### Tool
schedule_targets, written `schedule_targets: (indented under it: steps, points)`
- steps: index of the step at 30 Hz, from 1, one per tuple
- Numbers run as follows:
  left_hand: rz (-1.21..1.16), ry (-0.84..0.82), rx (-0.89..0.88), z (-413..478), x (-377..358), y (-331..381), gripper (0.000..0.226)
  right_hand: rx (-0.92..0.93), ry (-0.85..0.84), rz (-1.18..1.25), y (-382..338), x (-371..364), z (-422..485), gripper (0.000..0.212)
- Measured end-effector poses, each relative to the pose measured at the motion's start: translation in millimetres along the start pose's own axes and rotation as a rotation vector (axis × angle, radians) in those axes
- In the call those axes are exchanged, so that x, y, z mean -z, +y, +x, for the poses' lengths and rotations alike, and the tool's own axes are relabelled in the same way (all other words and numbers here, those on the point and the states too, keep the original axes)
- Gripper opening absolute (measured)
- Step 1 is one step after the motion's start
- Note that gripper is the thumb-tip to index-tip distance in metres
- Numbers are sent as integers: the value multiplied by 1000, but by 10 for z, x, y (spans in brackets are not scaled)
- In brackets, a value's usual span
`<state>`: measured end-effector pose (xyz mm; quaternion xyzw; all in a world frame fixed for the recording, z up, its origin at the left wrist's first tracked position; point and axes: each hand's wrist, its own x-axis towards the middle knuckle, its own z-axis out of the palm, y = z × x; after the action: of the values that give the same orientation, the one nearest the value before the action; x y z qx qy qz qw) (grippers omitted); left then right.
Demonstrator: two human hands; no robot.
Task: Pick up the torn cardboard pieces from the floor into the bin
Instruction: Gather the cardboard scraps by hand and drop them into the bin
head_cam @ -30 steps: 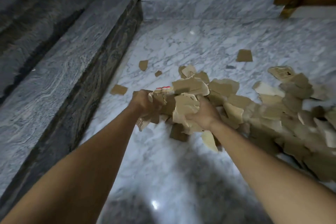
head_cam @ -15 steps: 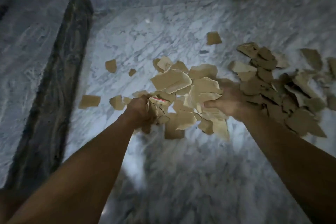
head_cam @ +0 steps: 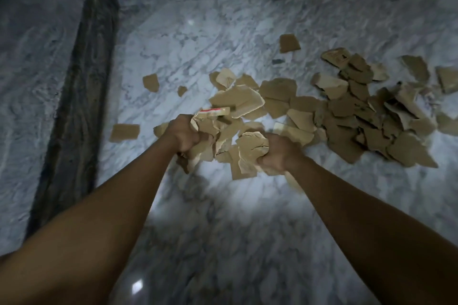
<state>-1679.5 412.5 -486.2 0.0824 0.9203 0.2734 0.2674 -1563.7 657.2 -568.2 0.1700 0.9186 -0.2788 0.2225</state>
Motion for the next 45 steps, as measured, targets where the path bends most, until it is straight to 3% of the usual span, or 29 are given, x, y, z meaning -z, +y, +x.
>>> schedule_targets:
  steps: [2, 5, 9, 11, 15, 18, 24, 28, 31, 34, 36, 38, 39, 42, 45]
  points:
    - [-123, -67, -13, -116, 51, -14, 35, 8, 46, -119, -124, 74, -116, 77]
    - [-67, -179, 14, -231, 25, -69, 28, 1, 113, -230, -242, 143, -256, 71]
    - [125, -279, 25, -364, -88, -42, 14, 67, 27, -66, -195, 298, -376, 73]
    - [110, -309, 18, -463, -169, 81, 20, 60, 55, 21, -110, 528, -430, 73]
    - [276, -199, -90, -471, -486, 276, 60, 61, 96, -173, 137, 923, -611, 50]
    - [447, -103, -122, -462, -686, 309, 59, 40, 138, -428, 269, 826, -778, 45]
    - [502, -111, -119, -392, -753, 300, 61, 5, 270, -251, 462, 299, -990, 52]
    - [407, -164, -69, -390, -642, 327, 71, -71, 169, -186, 532, 449, -899, 49]
    - [279, -258, 24, -378, -503, 374, 51, -76, 126, -121, 572, 758, -781, 47]
    - [239, -377, -9, -396, -540, 460, 36, -93, 4, -92, 501, 1014, -629, 52]
    - [241, -431, -77, -411, -720, 458, 52, -72, -62, -117, 415, 1062, -540, 64]
    - [364, -389, -158, -390, -950, 418, 89, -39, -81, -109, 352, 1032, -463, 73]
    - [447, -324, -164, -403, -1035, 409, 96, -21, -84, -105, 324, 1005, -444, 72]
    - [573, -167, -168, -445, -1161, 395, 88, 13, -75, -112, 275, 905, -416, 72]
    - [567, -133, -237, -452, -1187, 332, 82, 76, -77, -107, 198, 781, -389, 79]
